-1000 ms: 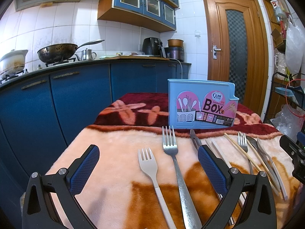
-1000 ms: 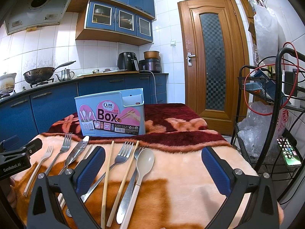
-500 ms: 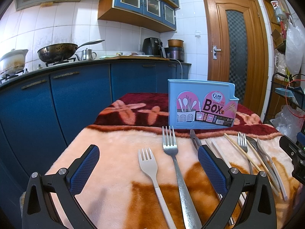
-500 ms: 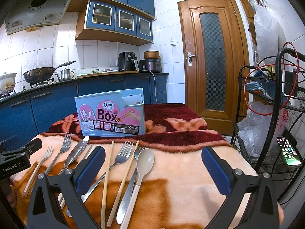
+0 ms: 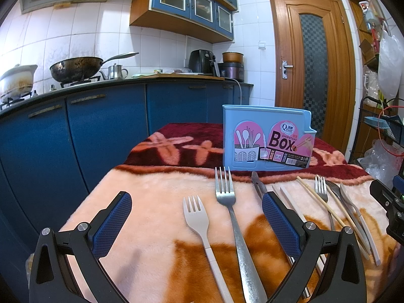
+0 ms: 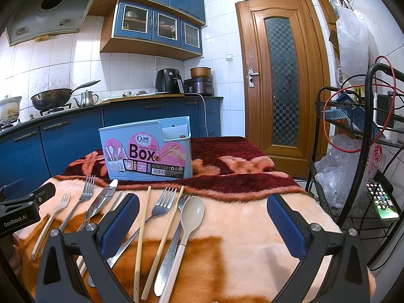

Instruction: Organize utensils

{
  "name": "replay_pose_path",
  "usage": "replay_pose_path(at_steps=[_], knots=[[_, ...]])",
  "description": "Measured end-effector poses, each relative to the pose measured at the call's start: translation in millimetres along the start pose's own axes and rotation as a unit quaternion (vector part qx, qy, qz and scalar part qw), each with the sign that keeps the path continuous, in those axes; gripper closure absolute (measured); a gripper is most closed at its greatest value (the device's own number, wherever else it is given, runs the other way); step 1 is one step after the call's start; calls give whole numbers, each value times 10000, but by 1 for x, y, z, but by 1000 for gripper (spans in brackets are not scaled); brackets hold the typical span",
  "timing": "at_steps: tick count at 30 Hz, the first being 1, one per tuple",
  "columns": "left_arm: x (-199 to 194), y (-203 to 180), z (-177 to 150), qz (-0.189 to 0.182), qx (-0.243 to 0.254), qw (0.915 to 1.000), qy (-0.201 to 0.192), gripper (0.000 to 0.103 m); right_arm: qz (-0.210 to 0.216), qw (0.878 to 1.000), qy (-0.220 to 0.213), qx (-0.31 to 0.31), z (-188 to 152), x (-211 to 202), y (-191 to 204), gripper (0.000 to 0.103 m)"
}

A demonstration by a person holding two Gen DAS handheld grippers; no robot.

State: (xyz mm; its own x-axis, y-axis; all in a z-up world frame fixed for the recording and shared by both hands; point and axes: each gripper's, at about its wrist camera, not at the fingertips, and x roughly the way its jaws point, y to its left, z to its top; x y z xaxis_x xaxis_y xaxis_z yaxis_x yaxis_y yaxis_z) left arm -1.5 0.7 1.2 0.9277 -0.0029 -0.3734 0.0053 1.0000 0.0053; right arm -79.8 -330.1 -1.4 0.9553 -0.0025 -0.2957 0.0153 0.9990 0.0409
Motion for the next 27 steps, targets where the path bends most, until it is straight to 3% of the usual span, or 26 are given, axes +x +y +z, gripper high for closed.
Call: replay_pose_path(at_steps=[20,27], knots=[[0,0,0,3,-8,10000,14,1,15,10000,24,4,0,1,0,0],[5,2,3,-19,-31,9998,171,1,51,9997,257,-5,1,8,1,0]])
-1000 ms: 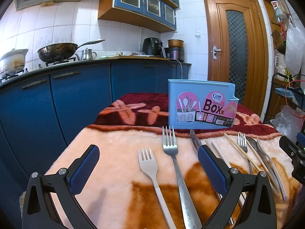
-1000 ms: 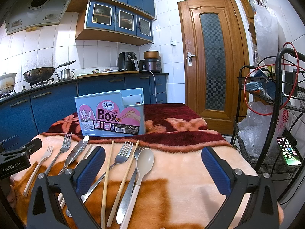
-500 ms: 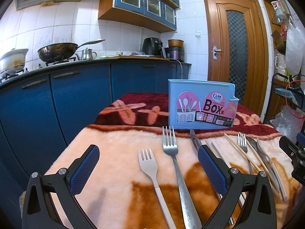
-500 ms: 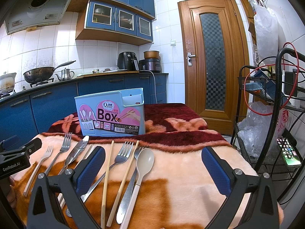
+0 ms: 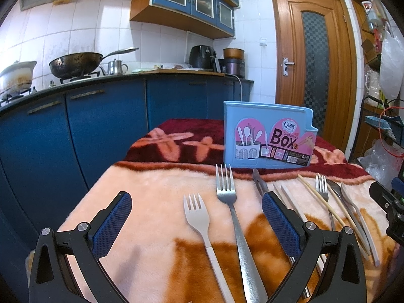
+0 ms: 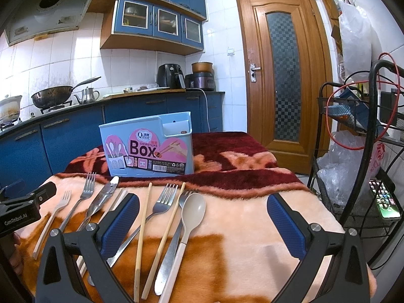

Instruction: Organize utensils

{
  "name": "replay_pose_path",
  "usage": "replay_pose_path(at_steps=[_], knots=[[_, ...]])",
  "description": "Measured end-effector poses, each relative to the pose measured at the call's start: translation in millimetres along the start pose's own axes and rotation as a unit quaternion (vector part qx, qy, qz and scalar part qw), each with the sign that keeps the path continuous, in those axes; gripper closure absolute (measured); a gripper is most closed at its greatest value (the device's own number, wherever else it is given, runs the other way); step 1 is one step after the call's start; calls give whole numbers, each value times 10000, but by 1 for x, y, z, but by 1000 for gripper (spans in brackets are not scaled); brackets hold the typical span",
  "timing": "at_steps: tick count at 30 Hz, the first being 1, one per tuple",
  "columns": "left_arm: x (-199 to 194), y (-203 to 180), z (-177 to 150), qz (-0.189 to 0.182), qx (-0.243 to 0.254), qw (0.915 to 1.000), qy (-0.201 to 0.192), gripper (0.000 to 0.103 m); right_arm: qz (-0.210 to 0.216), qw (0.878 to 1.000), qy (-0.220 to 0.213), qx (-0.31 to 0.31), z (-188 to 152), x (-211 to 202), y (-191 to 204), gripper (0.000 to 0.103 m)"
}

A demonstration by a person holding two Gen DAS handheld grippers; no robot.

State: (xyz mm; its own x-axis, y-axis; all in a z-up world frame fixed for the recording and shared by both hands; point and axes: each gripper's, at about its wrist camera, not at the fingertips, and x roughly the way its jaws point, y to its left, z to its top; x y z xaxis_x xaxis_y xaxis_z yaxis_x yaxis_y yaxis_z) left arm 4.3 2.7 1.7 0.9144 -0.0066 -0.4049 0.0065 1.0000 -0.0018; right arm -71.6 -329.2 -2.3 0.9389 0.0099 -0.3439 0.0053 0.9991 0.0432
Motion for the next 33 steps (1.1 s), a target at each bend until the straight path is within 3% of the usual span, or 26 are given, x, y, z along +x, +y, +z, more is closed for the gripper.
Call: replay_pose_path(at_steps=[8,14,20,25,29,33], knots=[[-1,4,15,-58,145,9996,223,1,144,9986,478,-151,26,-6,-5,0],[3,11,34,-131,306,9980,537,1,132,9919,1211,-361,45,8,-7,0],[25,20,46,-228,398,9913,1233,1,332,9727,2276,-316,41,37,-9,2],[47,25,41,-361,349,9806,1895,1,490,9577,2833,-149,35,55,-10,19],[60,23,29,-496,325,9694,2383,20,587,9476,3139,-123,30,65,-8,30],[68,17,14,-879,232,9553,2812,41,727,9357,3450,-108,26,74,-5,41]])
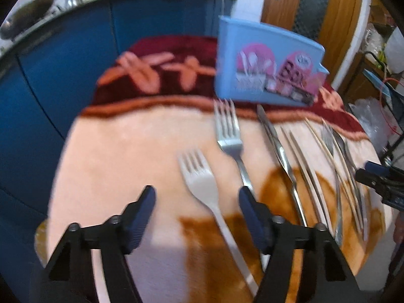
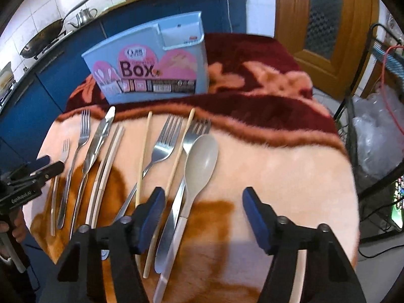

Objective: Organize utensils
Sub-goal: 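Grasp the white plastic spoon with the right tool while the left tool grasps a silver fork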

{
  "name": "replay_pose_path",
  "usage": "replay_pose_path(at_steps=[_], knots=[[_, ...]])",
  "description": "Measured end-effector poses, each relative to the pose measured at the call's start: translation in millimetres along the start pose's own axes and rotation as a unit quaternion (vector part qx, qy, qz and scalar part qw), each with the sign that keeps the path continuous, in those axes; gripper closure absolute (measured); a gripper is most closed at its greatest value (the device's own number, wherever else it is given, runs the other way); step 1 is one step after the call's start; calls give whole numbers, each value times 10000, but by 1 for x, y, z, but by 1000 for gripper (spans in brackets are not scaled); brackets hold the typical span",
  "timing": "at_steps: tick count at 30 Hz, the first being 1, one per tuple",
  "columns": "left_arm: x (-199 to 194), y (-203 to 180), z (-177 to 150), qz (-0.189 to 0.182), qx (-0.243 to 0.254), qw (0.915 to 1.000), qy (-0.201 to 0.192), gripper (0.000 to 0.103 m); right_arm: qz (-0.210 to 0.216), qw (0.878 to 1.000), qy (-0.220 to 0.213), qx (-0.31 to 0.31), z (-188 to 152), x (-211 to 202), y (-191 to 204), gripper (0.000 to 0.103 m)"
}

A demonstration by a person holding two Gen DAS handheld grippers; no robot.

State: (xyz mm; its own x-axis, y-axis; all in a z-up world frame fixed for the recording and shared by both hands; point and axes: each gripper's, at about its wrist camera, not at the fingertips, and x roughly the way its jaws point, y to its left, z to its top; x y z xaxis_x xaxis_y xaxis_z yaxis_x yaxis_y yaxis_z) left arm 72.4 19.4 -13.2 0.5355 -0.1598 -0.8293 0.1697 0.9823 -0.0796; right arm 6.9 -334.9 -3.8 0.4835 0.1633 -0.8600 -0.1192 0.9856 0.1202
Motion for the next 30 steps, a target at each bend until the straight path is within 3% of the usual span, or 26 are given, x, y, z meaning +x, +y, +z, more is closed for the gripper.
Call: replay_pose_path(at_steps=[5,10,12,15,18,24,30], knots=[[3,-10,-4,-82,218,9996,133,51,106,9999,93,-17,5,3,-1,54],[7,-8,4,-181,102,9987,461,53,199,9997,100,75,7,4,-4,77],[8,-9,7,-234,146,9982,538,64,250,9996,82,101,8,4,-5,84],[9,-8,9,-291,137,9977,589,80,293,9995,3,93,7,3,-6,85],[8,-6,7,-518,29,9969,587,86,380,9991,-138,102,6,-2,-6,93],[-3,-8,3,-871,-89,9959,241,88,490,9965,-671,-86,6,-26,2,97],[-34,-19,7,-947,25,9939,-563,89,612,9909,-1188,-155,11,-43,11,97]])
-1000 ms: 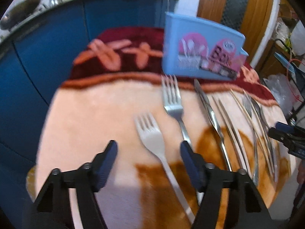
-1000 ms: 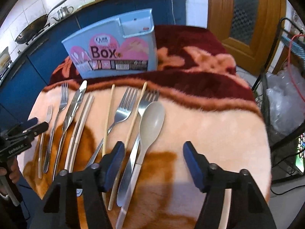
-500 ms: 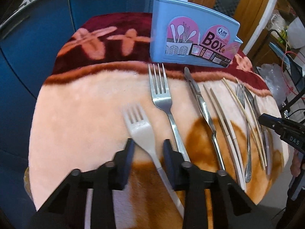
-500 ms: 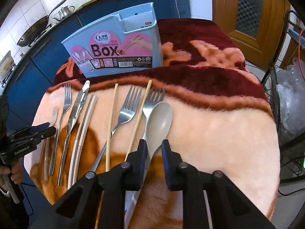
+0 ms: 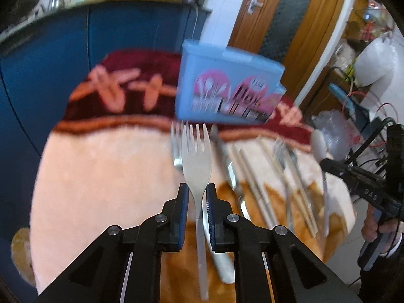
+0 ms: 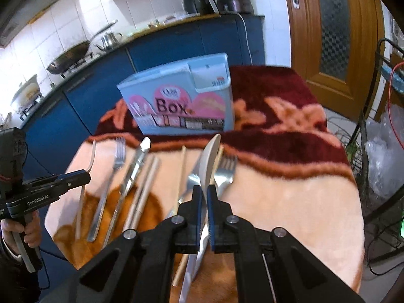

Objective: Organize utensils
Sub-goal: 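Grasp the white plastic spoon with the right tool while the left tool grasps a silver fork, then lift and carry the spoon and fork over the blue 'Box' caddy with both tools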

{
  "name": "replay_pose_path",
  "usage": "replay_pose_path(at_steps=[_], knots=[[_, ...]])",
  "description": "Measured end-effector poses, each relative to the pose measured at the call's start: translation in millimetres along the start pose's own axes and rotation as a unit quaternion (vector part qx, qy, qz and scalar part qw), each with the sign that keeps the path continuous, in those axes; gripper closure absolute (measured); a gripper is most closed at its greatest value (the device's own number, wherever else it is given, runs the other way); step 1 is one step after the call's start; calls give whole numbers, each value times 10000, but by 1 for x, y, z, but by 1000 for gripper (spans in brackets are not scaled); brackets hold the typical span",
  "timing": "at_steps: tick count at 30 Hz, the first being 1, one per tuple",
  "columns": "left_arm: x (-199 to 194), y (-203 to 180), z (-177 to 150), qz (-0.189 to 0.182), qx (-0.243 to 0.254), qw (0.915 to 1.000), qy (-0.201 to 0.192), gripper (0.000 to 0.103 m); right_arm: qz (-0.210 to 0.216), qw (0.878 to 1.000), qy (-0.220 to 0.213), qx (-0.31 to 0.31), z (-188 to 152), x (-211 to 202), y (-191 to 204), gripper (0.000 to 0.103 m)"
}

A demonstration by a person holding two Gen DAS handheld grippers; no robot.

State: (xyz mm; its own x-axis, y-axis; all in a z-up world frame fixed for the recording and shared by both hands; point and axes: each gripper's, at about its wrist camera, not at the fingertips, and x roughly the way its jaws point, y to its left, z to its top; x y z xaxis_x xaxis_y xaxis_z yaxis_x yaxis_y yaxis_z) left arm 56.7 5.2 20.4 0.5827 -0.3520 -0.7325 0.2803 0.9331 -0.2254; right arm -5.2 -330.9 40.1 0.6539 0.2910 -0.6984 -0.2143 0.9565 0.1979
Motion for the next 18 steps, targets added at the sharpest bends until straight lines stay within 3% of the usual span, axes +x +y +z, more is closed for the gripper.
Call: replay_pose_path(at_steps=[8,9,10,11,18], knots=[[-25,-16,35,-157,149,9934,-1128,91,88,9940,-1072,-215,23,-24,12,97],[-27,-17,39,-157,166,9921,-1232,93,78,9926,-1191,-236,27,-27,13,97],[-30,-18,44,-159,182,9906,-1349,103,59,9914,-1280,-249,30,-29,13,97],[-32,-19,53,-162,188,9889,-1468,103,33,9898,-1403,-264,36,-31,14,97],[-41,-22,97,-137,244,9828,-1827,103,59,9830,-1806,-311,70,-34,12,97]])
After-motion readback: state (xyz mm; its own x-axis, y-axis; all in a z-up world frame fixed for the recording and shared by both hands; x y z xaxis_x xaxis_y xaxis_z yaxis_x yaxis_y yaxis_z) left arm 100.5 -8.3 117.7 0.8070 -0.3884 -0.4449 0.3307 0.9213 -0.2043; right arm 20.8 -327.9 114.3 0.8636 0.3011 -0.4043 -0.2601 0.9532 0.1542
